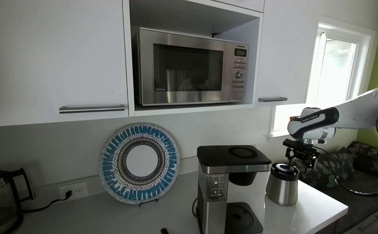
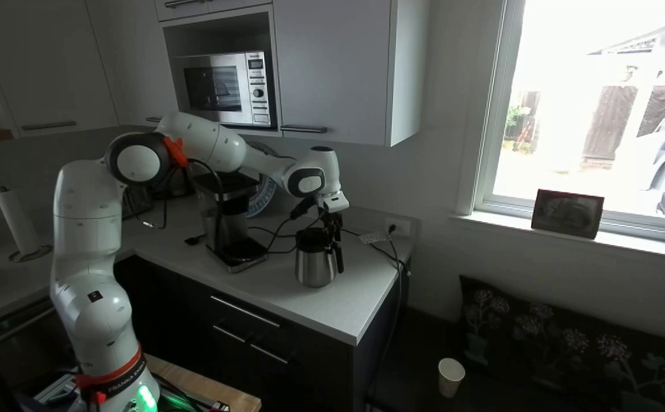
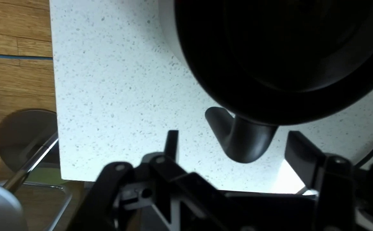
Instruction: Spin the metal carafe clockwise once on the counter top
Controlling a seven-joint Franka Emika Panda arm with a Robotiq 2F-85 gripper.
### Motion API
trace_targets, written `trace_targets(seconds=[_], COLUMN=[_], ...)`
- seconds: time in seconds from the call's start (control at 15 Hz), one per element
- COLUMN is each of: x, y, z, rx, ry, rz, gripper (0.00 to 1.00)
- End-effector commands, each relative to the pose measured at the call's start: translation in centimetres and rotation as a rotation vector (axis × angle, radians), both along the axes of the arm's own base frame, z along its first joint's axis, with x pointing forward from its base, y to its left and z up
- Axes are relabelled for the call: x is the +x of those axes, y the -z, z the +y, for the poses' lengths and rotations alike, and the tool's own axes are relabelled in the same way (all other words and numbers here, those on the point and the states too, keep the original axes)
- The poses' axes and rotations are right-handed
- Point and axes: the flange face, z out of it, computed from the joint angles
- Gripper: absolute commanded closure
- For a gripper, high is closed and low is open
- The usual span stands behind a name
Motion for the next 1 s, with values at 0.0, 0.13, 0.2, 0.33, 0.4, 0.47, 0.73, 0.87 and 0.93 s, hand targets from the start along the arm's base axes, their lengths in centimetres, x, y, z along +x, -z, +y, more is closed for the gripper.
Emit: trace_targets(seconds=[0.0, 0.13, 0.2, 0.33, 0.4, 0.47, 0.73, 0.87, 0.93], x=[0.46, 0.55, 0.64, 0.82, 0.89, 0.93, 1.07, 1.11, 0.93], y=[0.25, 0.37, 0.41, 0.39, 0.42, 0.49, 0.56, 0.37, 0.27], z=[-0.26, -0.43, -0.5, -0.58, -0.56, -0.57, -0.75, -0.83, -0.93], rx=[0.029, 0.032, 0.032, 0.033, 0.034, 0.035, 0.033, 0.02, 0.02], ry=[0.031, 0.036, 0.039, 0.045, 0.051, 0.052, 0.059, 0.115, 0.166], rz=[-0.014, -0.015, -0.016, -0.018, -0.02, -0.019, -0.018, -0.023, -0.031], gripper=[0.47, 0.63, 0.7, 0.85, 0.89, 0.92, 0.92, 0.92, 0.92])
